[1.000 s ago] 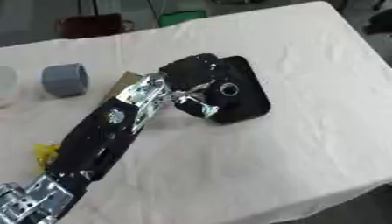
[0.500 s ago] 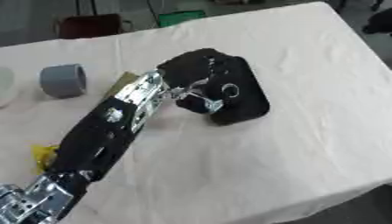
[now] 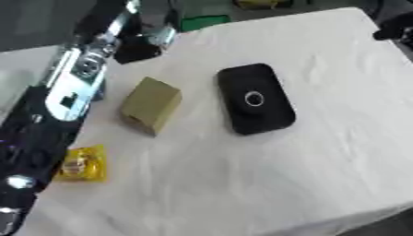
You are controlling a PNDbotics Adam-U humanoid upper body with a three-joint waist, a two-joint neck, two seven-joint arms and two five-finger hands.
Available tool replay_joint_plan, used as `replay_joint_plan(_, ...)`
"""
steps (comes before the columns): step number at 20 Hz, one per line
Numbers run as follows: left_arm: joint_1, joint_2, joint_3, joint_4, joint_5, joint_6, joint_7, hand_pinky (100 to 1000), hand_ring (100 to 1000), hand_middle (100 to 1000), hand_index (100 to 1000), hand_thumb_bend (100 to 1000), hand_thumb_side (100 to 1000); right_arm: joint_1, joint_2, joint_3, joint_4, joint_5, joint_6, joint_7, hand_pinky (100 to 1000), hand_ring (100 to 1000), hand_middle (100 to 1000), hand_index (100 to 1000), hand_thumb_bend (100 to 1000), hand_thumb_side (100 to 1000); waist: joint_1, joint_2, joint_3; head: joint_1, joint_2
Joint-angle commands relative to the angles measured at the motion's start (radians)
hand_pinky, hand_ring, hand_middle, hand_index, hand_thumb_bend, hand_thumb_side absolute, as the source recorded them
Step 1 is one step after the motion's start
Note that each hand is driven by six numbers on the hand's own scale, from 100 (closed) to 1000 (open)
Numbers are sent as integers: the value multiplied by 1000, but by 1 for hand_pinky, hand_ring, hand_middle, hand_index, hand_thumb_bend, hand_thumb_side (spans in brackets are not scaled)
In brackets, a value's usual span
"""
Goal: Pick up objects on the table and place them in the box.
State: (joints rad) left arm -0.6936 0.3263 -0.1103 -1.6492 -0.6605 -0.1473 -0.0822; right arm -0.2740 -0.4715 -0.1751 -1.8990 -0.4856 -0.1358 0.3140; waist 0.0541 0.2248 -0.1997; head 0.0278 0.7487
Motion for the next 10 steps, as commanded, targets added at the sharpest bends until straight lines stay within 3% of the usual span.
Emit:
replay_joint_plan(1, 103, 142, 97, -191, 83, 76, 11, 882, 957, 912, 833, 100, 677, 0, -35, -20, -3, 13, 0, -10, 688, 670, 808, 880, 100, 763, -3, -23, 17, -19, 8)
replay_joint_plan(5, 304, 211, 174, -307, 74, 134, 54, 906, 987, 941, 824, 100, 685, 12, -35, -25, 0, 20, 3, -14, 687, 669, 808, 880, 100, 764, -2, -26, 50, -31, 13)
replay_joint_plan(10, 427, 191, 219, -348, 37, 163, 94, 921, 1000, 983, 813, 100, 685, 20, -36, -27, 0, 21, 3, -15, 687, 669, 808, 880, 100, 764, -7, -32, 73, -37, 14)
